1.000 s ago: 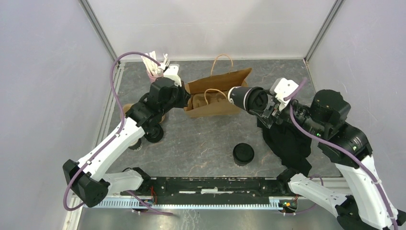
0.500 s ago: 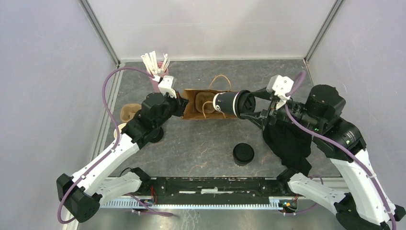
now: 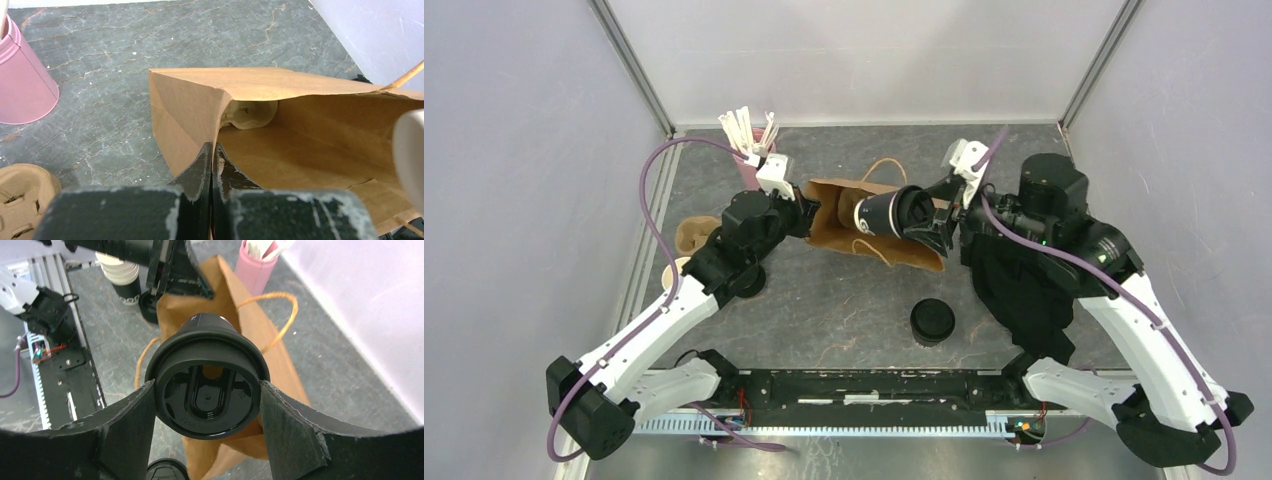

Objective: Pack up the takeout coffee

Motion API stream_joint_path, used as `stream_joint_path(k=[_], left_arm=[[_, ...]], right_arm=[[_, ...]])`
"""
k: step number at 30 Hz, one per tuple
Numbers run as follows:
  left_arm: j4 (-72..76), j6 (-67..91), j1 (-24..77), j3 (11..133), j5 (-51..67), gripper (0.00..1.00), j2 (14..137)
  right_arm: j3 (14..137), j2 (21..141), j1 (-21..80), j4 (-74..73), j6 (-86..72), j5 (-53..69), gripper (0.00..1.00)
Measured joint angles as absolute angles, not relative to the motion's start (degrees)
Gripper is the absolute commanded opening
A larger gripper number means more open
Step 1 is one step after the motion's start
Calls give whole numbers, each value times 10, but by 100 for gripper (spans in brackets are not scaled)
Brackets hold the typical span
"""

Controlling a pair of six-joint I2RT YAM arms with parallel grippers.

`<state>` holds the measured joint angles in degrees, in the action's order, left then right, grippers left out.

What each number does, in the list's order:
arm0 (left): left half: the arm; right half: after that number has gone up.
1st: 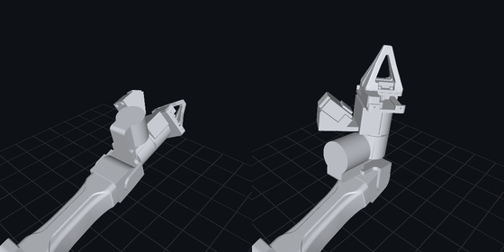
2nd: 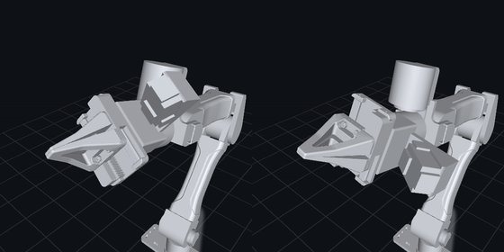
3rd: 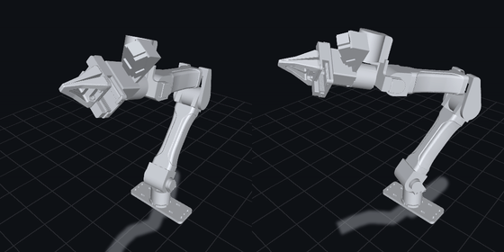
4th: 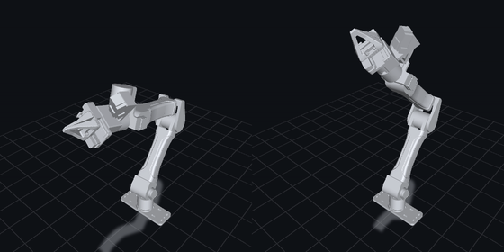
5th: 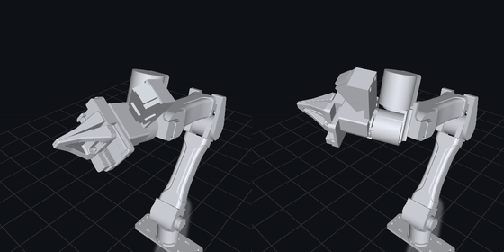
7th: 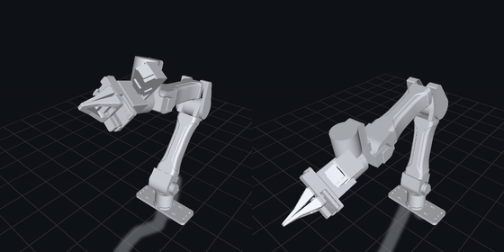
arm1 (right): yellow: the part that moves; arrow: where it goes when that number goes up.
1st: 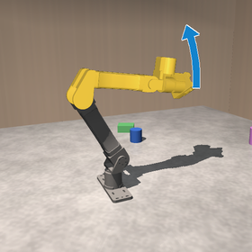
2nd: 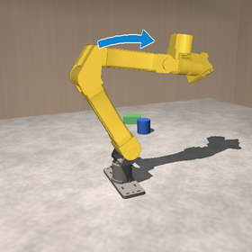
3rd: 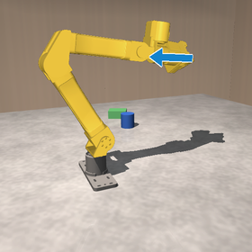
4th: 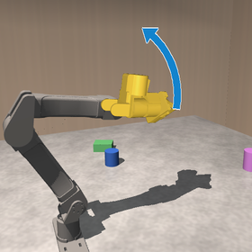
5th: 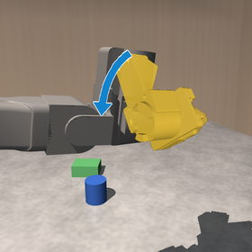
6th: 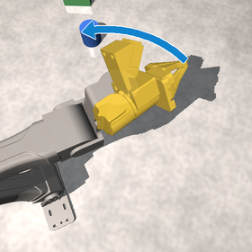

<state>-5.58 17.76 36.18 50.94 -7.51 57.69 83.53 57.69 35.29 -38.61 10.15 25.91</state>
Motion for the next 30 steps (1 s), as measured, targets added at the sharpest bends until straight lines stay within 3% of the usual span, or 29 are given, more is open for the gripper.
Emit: stream_joint_path(k=[7, 20, 30], left_arm=[[-59, 178, 362, 521, -89, 2, 594], [-71, 182, 362, 527, -88, 2, 601], [-76, 187, 362, 527, -85, 2, 601]], right_arm=[[797, 573, 392, -411, 106, 249, 12], [796, 618, 551, -481, 164, 93, 13], [865, 647, 569, -524, 202, 28, 9]])
